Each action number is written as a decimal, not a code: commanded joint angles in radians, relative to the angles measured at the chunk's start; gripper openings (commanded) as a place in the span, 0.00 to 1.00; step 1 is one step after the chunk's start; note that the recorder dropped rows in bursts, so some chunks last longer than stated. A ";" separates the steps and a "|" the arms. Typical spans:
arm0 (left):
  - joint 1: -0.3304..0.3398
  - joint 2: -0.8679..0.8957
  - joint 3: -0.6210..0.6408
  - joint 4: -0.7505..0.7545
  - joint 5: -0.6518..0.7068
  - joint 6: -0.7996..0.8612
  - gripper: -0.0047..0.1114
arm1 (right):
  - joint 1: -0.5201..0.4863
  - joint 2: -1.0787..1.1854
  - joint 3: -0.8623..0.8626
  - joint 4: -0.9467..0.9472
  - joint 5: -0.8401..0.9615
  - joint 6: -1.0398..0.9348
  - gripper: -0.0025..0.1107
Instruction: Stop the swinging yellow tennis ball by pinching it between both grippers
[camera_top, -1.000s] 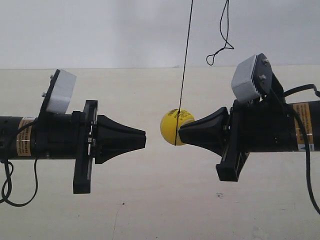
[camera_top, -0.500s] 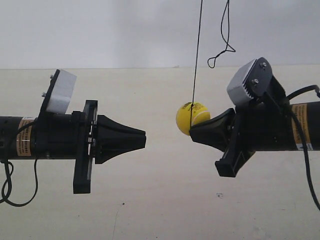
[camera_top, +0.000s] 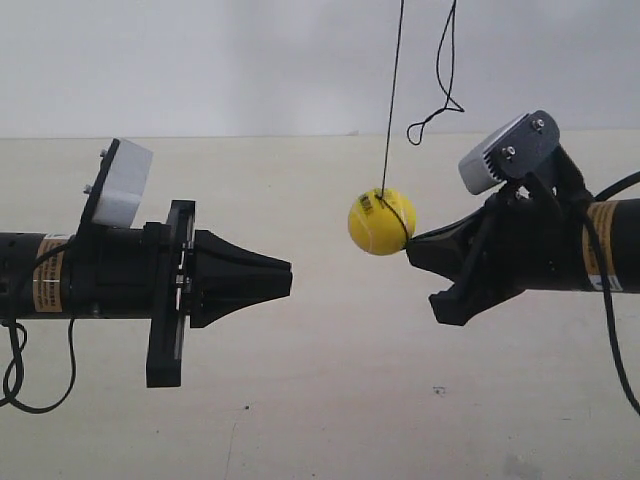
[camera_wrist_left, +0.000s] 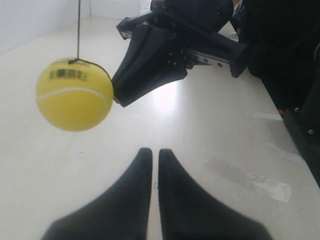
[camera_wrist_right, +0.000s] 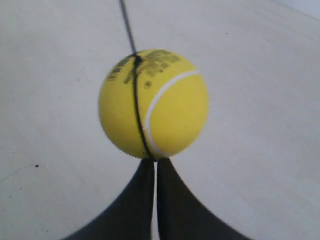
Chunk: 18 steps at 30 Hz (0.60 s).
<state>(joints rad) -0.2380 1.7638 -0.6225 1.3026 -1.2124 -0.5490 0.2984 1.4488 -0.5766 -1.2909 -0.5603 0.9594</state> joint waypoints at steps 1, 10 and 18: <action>-0.006 0.002 0.005 -0.013 -0.009 0.003 0.08 | 0.001 -0.010 -0.002 0.016 -0.071 -0.004 0.02; -0.006 0.002 0.005 -0.013 -0.009 0.003 0.08 | 0.001 -0.010 -0.002 -0.061 -0.315 0.079 0.02; -0.006 0.001 0.005 -0.008 -0.009 0.003 0.08 | 0.001 -0.010 -0.002 -0.067 -0.260 0.084 0.02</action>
<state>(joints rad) -0.2380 1.7638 -0.6225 1.3026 -1.2124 -0.5490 0.2984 1.4488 -0.5766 -1.3545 -0.8323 1.0356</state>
